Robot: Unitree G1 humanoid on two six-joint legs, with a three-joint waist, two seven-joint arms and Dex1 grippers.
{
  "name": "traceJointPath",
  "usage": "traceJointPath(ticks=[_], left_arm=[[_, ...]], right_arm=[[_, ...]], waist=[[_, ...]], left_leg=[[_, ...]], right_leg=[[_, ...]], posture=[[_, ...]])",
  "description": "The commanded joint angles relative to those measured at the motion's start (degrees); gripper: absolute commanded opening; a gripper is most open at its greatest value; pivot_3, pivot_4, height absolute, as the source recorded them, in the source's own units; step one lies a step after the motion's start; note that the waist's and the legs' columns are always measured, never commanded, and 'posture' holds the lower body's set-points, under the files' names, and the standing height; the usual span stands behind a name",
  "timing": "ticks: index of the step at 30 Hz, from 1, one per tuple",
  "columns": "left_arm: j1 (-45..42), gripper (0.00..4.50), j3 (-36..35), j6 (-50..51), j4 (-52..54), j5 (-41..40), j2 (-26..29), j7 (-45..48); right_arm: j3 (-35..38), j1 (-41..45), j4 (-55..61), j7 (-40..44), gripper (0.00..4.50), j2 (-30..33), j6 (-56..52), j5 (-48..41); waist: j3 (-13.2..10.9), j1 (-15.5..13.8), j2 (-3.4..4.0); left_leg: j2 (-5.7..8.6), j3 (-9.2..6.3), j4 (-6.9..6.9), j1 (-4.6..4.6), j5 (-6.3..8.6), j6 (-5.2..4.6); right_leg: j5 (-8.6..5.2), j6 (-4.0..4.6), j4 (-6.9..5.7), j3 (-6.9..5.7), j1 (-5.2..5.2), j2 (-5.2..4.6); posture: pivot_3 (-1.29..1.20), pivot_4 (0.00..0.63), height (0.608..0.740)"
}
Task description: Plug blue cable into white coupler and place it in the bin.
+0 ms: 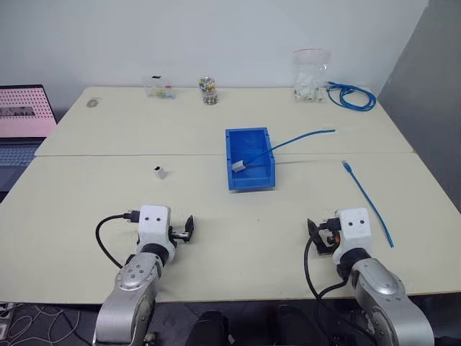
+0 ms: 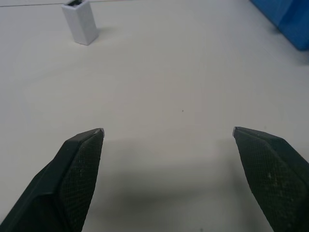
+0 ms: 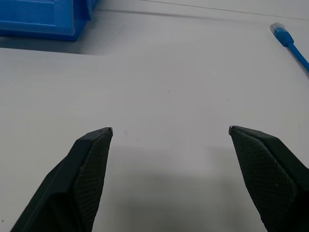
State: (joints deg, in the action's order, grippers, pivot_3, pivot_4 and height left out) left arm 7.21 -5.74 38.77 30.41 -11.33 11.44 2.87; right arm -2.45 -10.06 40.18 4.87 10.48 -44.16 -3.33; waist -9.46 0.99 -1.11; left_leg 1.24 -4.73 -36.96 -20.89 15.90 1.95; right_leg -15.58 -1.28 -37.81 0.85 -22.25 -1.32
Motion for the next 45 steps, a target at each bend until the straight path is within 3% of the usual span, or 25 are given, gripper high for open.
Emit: traceJointPath(ticks=[1,6,23,28,32,35,40,45], left_arm=[[-0.3,4.50,-1.9,-0.5,2.6,-0.4,-1.0,-1.2],[-0.7,4.50,-1.7,-0.3,2.8,-1.6,-3.0,-0.8],[0.0,4.50,0.3,0.3,4.3,-3.7,-2.1,3.2],[-5.2,4.50,5.1,-0.3,7.1,-9.8,7.6,19.2],[-15.9,4.50,10.7,-3.1,1.4,-13.1,14.7,34.5],[-25.0,4.50,16.5,-6.8,-6.1,-12.0,16.7,43.8],[-36.9,4.50,24.9,-14.9,-20.7,-7.3,14.2,53.2],[-44.9,4.50,26.2,-22.6,-34.8,-3.1,9.3,55.0]], right_arm=[[0.0,0.7,0.8,-0.4,4.11,0.0,1.6,0.7],[0.0,1.3,-0.2,0.1,4.11,0.3,2.1,0.6],[0.5,1.4,0.0,-0.6,4.11,0.5,2.7,1.1],[7.9,6.9,-0.8,3.7,4.11,5.9,0.8,-1.7],[15.2,13.1,-9.2,10.7,4.11,12.5,-0.3,-6.9],[17.7,18.4,-19.3,17.2,4.11,18.3,2.0,-9.6],[14.6,28.6,-42.9,28.3,4.11,26.7,12.8,-8.8],[11.5,42.0,-67.2,35.3,4.11,28.1,20.2,-7.7]], waist=[[0.0,0.0,0.00],[0.0,0.0,0.00],[0.0,0.0,0.00],[-0.3,0.0,0.01],[-0.4,-0.1,-0.03],[-0.4,0.0,0.02],[-0.5,0.7,-0.01],[-0.6,0.9,-0.09]], left_leg=[[0.00,0.00,0.00,0.00,-0.01,-0.01],[0.01,0.02,0.03,-0.05,0.02,0.06],[0.01,0.03,0.04,-0.08,0.11,0.19],[0.02,0.07,0.03,-0.09,0.11,0.19],[0.05,0.05,-0.03,-0.03,0.07,0.12],[0.07,0.15,0.01,-0.02,0.05,0.09],[0.12,0.42,0.03,-0.04,0.07,0.03],[0.09,0.61,0.02,-0.08,0.17,-0.16]], right_leg=[[0.01,-0.01,0.00,0.00,0.00,0.01],[0.08,-0.12,-0.03,0.00,-0.03,0.02],[0.01,-0.02,0.06,0.00,-0.03,0.02],[0.01,-0.02,0.07,0.03,-0.03,0.02],[0.05,-0.07,0.04,-0.06,0.05,0.06],[0.06,-0.01,0.02,-0.02,0.06,0.18],[0.16,0.19,0.06,0.06,0.01,0.23],[0.24,0.31,0.05,0.12,-0.06,0.21]], posture=[[0.00,0.150,0.740],[0.00,0.150,0.740],[0.00,0.150,0.740],[0.00,0.150,0.740],[0.00,0.150,0.740],[0.00,0.150,0.740],[0.00,0.150,0.740],[0.00,0.150,0.740]])
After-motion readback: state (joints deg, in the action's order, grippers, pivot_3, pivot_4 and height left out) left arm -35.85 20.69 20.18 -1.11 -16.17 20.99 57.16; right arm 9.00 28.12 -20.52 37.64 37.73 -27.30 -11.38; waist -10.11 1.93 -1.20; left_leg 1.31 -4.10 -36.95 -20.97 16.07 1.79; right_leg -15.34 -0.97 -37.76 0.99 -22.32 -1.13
